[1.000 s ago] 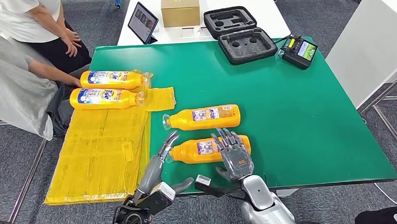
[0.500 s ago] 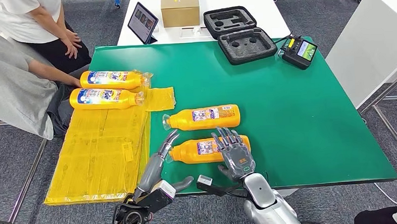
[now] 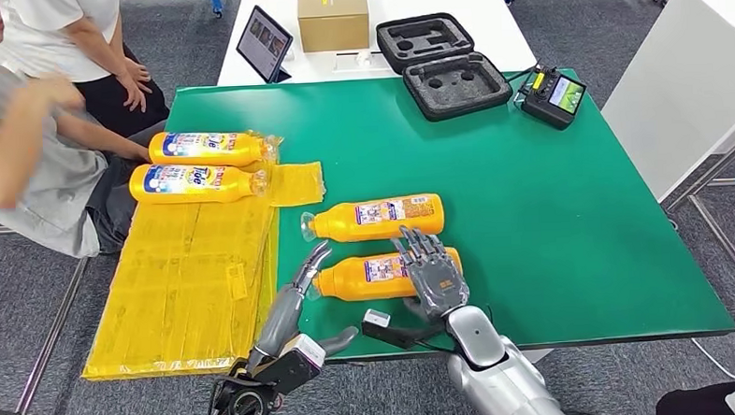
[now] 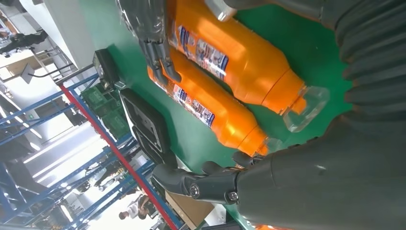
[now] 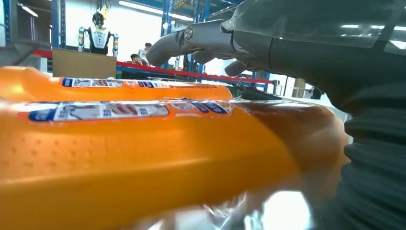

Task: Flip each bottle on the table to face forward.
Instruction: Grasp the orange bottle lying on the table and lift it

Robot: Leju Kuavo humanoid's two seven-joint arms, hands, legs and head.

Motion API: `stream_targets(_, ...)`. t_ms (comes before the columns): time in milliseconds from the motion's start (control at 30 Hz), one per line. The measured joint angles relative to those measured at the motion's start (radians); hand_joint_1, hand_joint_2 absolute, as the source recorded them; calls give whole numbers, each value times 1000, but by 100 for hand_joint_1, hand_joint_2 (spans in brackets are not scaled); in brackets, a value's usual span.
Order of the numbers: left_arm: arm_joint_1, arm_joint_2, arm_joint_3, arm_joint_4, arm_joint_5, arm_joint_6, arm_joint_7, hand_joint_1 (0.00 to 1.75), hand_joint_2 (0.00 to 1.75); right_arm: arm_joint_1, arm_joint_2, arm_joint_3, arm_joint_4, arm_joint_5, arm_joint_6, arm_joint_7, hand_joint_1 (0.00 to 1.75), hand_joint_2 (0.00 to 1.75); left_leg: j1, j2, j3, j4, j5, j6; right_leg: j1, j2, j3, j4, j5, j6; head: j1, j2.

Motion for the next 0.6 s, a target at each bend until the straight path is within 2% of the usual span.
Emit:
stream_targets(33, -2, 0, 0, 2, 0, -2, 0, 0, 175, -11, 1, 0, 14, -9, 19, -4, 170, 175, 0, 0, 1, 0, 0, 0, 0, 0, 1, 0, 0, 0, 0, 0)
stream_targets(67, -4, 0, 0, 3, 0, -4, -1, 0, 175, -21, 2, 0, 28, -21, 44, -9, 175, 175, 0, 0, 2, 0, 0, 0, 0, 0, 1, 0, 0, 0, 0, 0)
stream_targets(200, -11, -1, -2, 10, 0, -10, -1, 0, 175, -53, 3, -1, 70, -52, 116, -27, 175, 175, 0, 0, 7, 0, 0, 0, 0, 0, 4, -1, 0, 0, 0, 0)
stream_targets(433, -23, -5, -11, 21, -4, -16, 1, 0, 175, -76, 0, -4, 106, -70, 161, -36, 175, 175, 0, 0, 11, 0, 0, 0, 0, 0, 5, -1, 0, 0, 0, 0)
stream_targets(600, -27, -10, -16, 28, -10, -23, 5, 0, 175, -83, -1, -12, 114, -117, 193, -77, 175, 175, 0, 0, 15, 0, -3, 0, 0, 0, 5, -1, -2, 0, 0, 0)
